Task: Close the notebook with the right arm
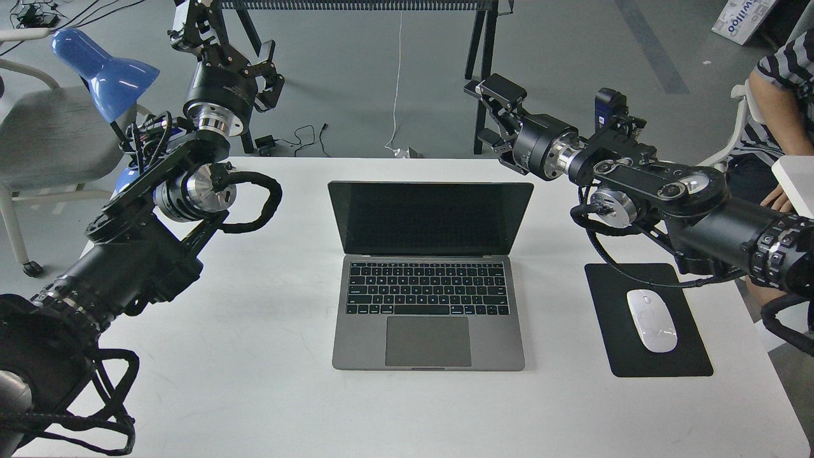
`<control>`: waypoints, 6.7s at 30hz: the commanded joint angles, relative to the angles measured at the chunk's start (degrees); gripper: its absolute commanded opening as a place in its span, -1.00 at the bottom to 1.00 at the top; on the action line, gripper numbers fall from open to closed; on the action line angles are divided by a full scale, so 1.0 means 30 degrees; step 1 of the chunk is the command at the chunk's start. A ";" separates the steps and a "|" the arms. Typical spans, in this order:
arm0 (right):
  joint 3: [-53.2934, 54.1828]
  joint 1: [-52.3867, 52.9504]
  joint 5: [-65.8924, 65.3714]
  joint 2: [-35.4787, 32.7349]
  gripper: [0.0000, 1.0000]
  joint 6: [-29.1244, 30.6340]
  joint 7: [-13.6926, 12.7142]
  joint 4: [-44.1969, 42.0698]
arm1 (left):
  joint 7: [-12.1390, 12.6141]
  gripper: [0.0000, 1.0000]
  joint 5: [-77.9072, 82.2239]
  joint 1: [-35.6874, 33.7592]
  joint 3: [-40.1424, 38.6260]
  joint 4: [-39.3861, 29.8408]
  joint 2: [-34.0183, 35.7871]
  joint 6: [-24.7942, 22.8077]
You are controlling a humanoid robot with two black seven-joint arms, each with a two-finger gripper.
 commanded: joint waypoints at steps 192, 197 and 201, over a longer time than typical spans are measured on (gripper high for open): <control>1.8082 -0.6212 0.2205 0.1236 1.00 -0.0064 0.0529 0.2881 | 0.0000 1.00 -0.0030 0.0001 0.0000 0.0057 0.0002 -0.0028; 1.7994 -0.6212 0.2146 0.1148 1.00 0.0786 0.0530 0.2970 | 0.0000 1.00 -0.0030 0.0001 0.0000 0.0057 -0.0027 -0.0028; 1.7994 -0.6212 0.2088 0.1148 1.00 0.0787 0.0529 0.2881 | 0.0000 1.00 -0.0030 0.0001 0.0000 0.0057 -0.0027 -0.0028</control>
